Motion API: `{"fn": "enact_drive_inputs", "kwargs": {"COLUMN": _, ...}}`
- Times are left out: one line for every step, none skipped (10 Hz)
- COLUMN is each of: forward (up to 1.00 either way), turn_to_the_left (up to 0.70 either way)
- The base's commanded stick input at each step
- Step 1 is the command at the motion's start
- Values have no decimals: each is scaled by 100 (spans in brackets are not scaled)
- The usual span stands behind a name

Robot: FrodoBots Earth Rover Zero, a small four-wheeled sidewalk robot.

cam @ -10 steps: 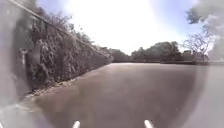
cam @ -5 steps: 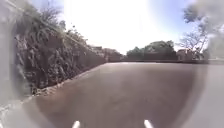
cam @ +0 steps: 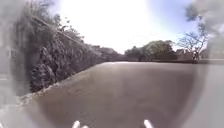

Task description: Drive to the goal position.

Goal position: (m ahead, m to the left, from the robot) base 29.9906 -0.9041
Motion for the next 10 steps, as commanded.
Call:
{"fn": "enact_drive_inputs", "kwargs": {"forward": 100, "turn_to_the_left": 0}}
{"fn": "enact_drive_inputs", "kwargs": {"forward": 100, "turn_to_the_left": 0}}
{"fn": "enact_drive_inputs", "kwargs": {"forward": 100, "turn_to_the_left": 0}}
{"fn": "enact_drive_inputs", "kwargs": {"forward": 100, "turn_to_the_left": 0}}
{"fn": "enact_drive_inputs", "kwargs": {"forward": 100, "turn_to_the_left": 0}}
{"fn": "enact_drive_inputs", "kwargs": {"forward": 100, "turn_to_the_left": 0}}
{"fn": "enact_drive_inputs", "kwargs": {"forward": 100, "turn_to_the_left": 0}}
{"fn": "enact_drive_inputs", "kwargs": {"forward": 100, "turn_to_the_left": 0}}
{"fn": "enact_drive_inputs", "kwargs": {"forward": 100, "turn_to_the_left": 0}}
{"fn": "enact_drive_inputs", "kwargs": {"forward": 100, "turn_to_the_left": 0}}
